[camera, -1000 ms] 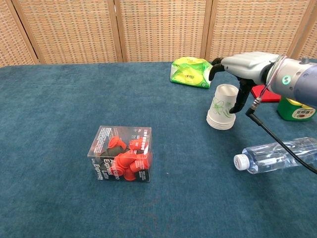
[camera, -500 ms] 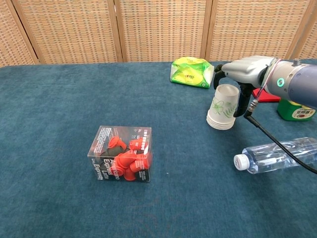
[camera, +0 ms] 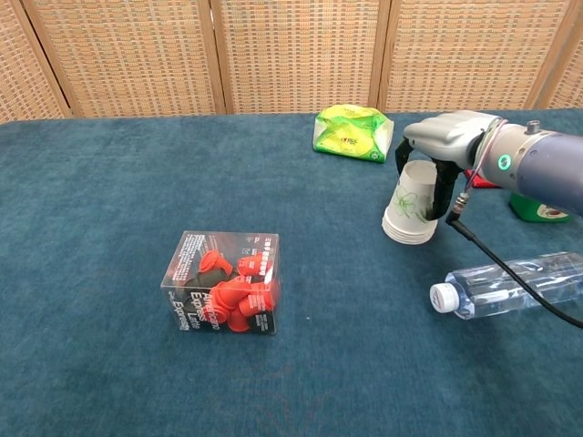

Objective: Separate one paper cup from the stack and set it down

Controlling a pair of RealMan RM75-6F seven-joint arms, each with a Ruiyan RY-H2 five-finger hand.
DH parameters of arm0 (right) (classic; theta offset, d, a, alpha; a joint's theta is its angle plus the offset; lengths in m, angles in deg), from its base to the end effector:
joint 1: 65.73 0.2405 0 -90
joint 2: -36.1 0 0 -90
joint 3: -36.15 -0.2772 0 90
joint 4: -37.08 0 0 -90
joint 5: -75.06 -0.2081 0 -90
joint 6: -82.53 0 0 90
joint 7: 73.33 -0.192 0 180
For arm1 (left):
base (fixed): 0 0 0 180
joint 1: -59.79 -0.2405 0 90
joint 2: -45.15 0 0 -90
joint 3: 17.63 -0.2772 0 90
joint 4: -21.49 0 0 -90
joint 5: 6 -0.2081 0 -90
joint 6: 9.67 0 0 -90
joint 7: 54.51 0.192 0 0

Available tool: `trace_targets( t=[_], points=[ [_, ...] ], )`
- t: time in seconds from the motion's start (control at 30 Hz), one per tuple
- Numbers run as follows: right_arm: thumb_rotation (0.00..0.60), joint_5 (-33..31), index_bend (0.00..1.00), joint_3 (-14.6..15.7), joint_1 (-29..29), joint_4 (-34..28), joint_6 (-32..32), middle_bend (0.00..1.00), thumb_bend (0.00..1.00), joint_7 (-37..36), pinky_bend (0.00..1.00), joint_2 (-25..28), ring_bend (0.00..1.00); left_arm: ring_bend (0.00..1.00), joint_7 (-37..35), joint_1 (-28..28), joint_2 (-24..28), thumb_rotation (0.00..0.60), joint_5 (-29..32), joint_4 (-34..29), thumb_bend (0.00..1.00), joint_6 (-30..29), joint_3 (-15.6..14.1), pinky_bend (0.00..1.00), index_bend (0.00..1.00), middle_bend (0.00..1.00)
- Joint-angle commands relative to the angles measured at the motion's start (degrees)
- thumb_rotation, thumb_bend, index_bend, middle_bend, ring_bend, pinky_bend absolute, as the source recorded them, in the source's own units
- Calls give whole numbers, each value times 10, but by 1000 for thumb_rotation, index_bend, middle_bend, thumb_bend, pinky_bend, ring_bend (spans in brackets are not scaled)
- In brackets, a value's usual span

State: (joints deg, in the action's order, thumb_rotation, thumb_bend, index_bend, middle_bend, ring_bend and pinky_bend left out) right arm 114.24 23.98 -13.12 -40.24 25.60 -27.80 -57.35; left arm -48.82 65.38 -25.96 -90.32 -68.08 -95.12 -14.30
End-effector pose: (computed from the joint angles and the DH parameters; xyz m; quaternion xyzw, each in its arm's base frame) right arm -0.1488 -0.4548 -0.0374 0.7445 -0.3207 0.2483 0.5303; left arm -0.3289 0.2363 0.1366 -0.5907 -0.3807 -0.3835 0.5993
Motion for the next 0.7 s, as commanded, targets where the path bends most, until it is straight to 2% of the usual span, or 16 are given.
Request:
trace_targets(
  t=[0.03, 0.2, 0.37, 0.5, 0.7],
  points=[
    [600, 22, 642, 3, -5, 12, -9, 503, 166, -21, 630, -11, 362, 0, -2, 0, 0, 600, 0, 0, 210, -1, 0, 0, 0, 0],
    [600, 47, 727, 2, -8, 4, -22, 601, 179, -35, 710, -8, 466, 0, -2, 0, -1, 600, 0, 2, 210, 1, -1, 0, 0, 0],
    [600, 63, 758, -6, -16, -19, -39, 623, 185, -49, 723, 4, 488, 0, -4, 0, 0, 600, -1, 2, 210, 0, 0, 0, 0, 0],
    [600, 43, 767, -39, -36, -75, -48, 629, 186, -103, 726, 28, 492, 0, -6, 1, 0, 600, 2, 3, 210, 4, -1, 0, 0, 0],
    [600, 31, 780, -66, -63, -137, -53, 642, 186, -163, 744, 68, 501, 0, -8, 3, -2, 600, 0, 3, 210, 7, -2, 0, 0, 0]
  ],
)
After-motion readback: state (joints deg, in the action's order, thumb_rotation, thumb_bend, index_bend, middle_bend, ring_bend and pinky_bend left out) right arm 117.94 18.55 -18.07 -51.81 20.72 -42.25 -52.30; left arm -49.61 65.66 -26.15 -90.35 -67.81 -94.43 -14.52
